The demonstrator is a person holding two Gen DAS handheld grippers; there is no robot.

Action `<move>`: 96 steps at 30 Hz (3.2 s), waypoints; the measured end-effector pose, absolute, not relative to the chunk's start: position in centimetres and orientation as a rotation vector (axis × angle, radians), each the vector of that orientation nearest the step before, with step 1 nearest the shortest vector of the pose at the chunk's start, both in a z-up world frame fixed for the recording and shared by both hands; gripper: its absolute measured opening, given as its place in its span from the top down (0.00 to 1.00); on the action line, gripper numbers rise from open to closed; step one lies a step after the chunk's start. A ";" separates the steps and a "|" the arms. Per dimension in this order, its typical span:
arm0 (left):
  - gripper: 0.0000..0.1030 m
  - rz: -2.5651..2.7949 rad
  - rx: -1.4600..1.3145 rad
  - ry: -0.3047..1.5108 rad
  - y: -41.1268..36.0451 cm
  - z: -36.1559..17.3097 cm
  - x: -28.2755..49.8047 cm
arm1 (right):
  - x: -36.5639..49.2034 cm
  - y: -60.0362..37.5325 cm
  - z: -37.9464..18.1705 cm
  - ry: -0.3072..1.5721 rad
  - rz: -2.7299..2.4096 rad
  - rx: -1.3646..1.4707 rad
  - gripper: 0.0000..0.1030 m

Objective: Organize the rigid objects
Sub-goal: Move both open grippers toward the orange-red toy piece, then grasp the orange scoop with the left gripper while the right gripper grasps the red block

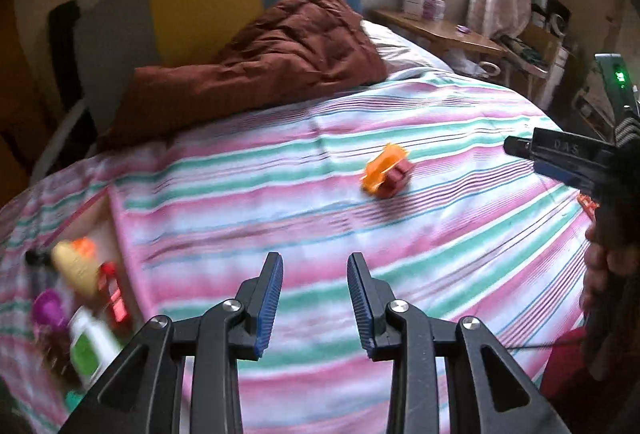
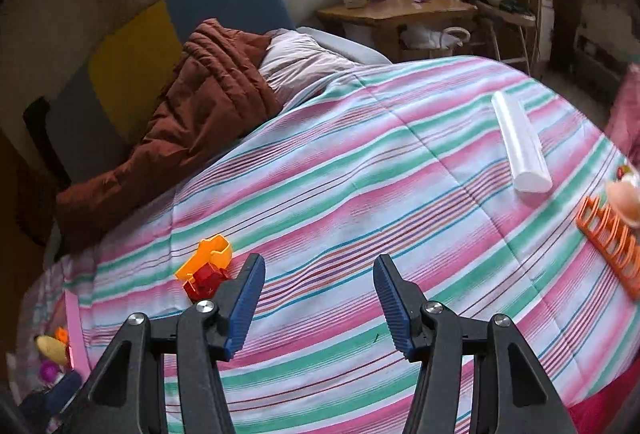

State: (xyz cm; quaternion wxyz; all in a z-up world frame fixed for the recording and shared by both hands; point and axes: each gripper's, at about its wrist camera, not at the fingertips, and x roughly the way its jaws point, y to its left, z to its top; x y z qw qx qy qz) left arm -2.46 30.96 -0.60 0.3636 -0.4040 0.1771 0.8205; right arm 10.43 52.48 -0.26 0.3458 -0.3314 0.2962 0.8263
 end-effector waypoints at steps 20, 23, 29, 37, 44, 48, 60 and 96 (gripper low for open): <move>0.61 1.871 -1.208 0.471 45.1 -5.6 -11.9 | 9.9 52.8 -1.2 0.909 2.173 -0.916 0.37; 0.61 1.795 -1.219 0.453 45.3 -6.3 -11.7 | 9.7 52.8 -1.5 0.924 2.171 -0.934 0.36; 0.83 1.762 -1.205 0.502 45.4 -6.9 -10.6 | 9.3 52.5 -1.6 0.908 2.180 -0.952 0.36; 0.96 1.849 -1.266 0.270 39.2 -6.1 -11.0 | 9.3 52.7 -1.9 0.904 2.164 -0.963 0.36; 0.96 1.919 -1.244 0.299 34.4 -4.9 -8.9 | 7.7 51.2 -2.8 0.845 2.223 -1.074 0.36; 0.92 1.909 -1.196 0.388 34.3 -4.6 -8.0 | 7.3 50.2 -3.0 0.802 2.231 -1.099 0.36; 0.58 1.720 -1.004 0.632 40.7 -4.6 -9.0 | 7.3 50.9 -3.3 0.829 2.214 -1.110 0.36; 0.76 1.996 -1.049 0.282 28.6 0.7 -5.6 | -1.9 50.6 -6.0 0.805 2.288 -1.299 0.40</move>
